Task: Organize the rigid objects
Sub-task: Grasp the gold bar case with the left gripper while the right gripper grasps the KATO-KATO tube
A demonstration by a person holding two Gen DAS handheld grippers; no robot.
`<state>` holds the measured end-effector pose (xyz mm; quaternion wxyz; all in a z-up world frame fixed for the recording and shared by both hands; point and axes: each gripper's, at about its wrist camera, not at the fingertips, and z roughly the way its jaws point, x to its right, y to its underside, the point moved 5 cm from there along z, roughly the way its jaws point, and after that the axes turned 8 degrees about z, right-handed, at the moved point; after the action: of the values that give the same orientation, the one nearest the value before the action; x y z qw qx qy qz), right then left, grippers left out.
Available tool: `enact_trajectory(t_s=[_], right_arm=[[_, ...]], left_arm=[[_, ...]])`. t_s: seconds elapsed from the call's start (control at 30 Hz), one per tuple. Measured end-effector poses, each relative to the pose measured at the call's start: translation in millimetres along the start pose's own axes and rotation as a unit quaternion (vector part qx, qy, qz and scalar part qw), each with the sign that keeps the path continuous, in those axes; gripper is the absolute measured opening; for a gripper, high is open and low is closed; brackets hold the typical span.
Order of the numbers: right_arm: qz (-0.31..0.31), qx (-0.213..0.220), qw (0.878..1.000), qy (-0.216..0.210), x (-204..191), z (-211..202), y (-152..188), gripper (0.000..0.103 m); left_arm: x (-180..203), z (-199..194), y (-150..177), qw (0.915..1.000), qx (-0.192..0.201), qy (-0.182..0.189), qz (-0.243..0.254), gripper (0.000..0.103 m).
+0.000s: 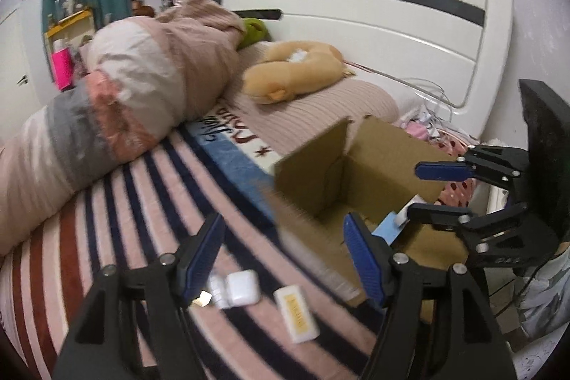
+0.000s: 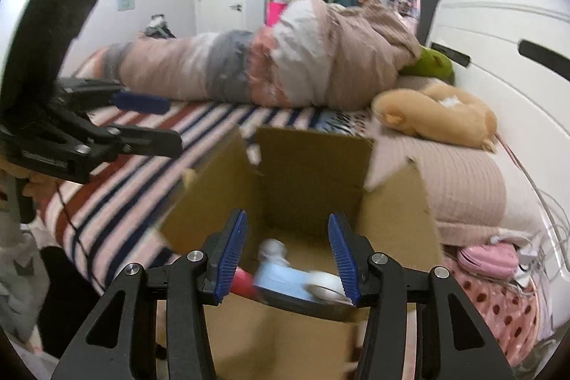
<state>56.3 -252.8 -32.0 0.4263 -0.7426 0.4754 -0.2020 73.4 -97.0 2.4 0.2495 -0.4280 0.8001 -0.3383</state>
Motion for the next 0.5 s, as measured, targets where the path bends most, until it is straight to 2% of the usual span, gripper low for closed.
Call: enact_trajectory(t_s=[0.17,0.33,0.43,0.5], right_arm=[[-0.019,0.015,0.998,-0.052,-57.0,-4.2,-10.1,0.044],[-0.039,-0.017,0.994,-0.103,-124.4,22.1,-1.5,0.044],[-0.034,-0.043,0.993,-0.109,-148.3,45.2,13.6,0.044],[-0.027,-0.062,0.994,-0.091,-159.2,66.1,30.2,0.044]], left_arm=[[-39.7,-21.6,38.1,0.9992,0.002,-0.026,-0.030,0.066],[-75.4,-21.0,84.0,0.9977,-0.009,-0.033,-0.059,0.066],[-93.2,-5.8,112.3,0.9966,-0.025,-0.022,-0.075,0.066],[-98.6,5.5,126.5,0.9958,-0.035,-0.015,-0.083,0.067]])
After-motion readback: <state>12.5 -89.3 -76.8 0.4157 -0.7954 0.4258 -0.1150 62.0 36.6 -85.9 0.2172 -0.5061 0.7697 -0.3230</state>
